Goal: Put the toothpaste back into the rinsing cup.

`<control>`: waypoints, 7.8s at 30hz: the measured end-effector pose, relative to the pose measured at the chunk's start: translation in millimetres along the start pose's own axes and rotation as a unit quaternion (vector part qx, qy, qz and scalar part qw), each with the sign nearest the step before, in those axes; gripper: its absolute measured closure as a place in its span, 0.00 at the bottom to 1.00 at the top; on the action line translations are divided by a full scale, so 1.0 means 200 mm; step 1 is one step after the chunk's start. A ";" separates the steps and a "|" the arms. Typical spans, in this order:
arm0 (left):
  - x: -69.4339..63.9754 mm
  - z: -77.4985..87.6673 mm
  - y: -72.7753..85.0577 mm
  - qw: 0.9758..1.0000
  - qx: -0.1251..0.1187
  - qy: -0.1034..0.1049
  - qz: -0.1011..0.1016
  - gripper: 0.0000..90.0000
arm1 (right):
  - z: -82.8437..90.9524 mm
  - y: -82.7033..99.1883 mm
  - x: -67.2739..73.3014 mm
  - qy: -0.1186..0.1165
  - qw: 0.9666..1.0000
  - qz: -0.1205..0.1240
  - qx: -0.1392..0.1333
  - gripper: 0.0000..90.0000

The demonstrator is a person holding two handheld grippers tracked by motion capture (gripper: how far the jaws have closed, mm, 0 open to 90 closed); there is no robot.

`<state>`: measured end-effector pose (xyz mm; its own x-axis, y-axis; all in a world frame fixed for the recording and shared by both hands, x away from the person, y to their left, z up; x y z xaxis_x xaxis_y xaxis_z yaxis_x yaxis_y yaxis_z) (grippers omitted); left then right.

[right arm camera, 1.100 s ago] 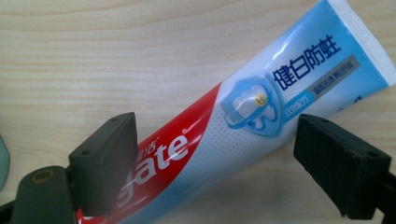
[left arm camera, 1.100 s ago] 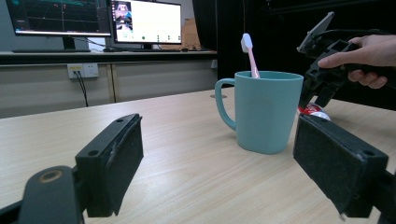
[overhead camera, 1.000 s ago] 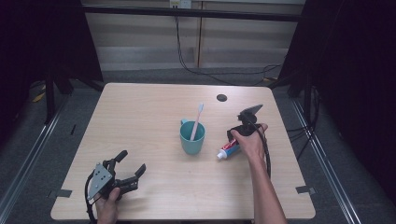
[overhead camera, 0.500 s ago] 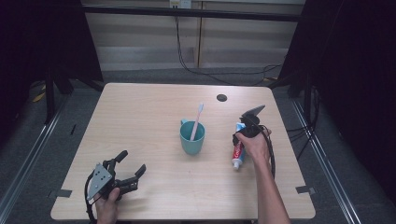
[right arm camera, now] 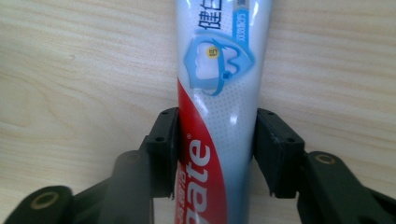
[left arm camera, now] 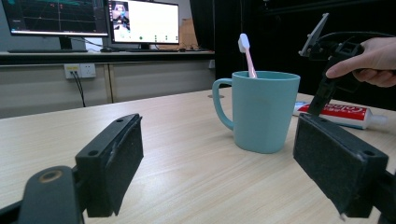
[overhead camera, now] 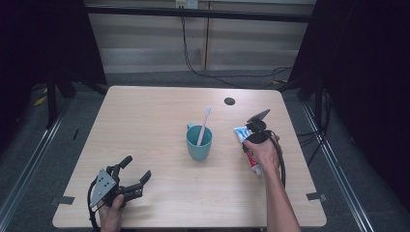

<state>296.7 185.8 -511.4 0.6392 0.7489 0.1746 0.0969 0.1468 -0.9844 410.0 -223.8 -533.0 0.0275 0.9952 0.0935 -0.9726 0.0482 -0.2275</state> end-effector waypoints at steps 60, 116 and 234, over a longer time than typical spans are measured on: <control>0.00 0.00 0.00 1.000 -0.002 0.004 0.001 0.18 | 0.13 0.04 0.00 -0.094 0.990 0.027 -0.103 0.80; 0.00 0.00 0.00 1.000 -0.002 0.004 0.004 0.18 | 0.60 -0.02 0.14 -0.223 0.878 0.058 -0.420 0.80; 0.00 0.00 0.00 1.000 -0.003 0.002 0.001 0.17 | 0.32 -0.10 0.87 -0.319 0.862 0.136 -0.370 0.78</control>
<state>296.6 185.4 -511.1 0.6432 0.7461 0.1724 0.1008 0.1407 -0.9849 420.0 -56.4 -449.2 -0.5397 0.7410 0.3996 -0.5032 0.0966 -0.8587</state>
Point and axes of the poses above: each handheld gripper's, and its own axes: z roughly backward along the jaws, y roughly out of its underside, x roughly to its left, the point moved 7 cm from there along -z, roughly forward along the jaws, and after that the axes turned 10 degrees about -z, right-handed, at the moved point
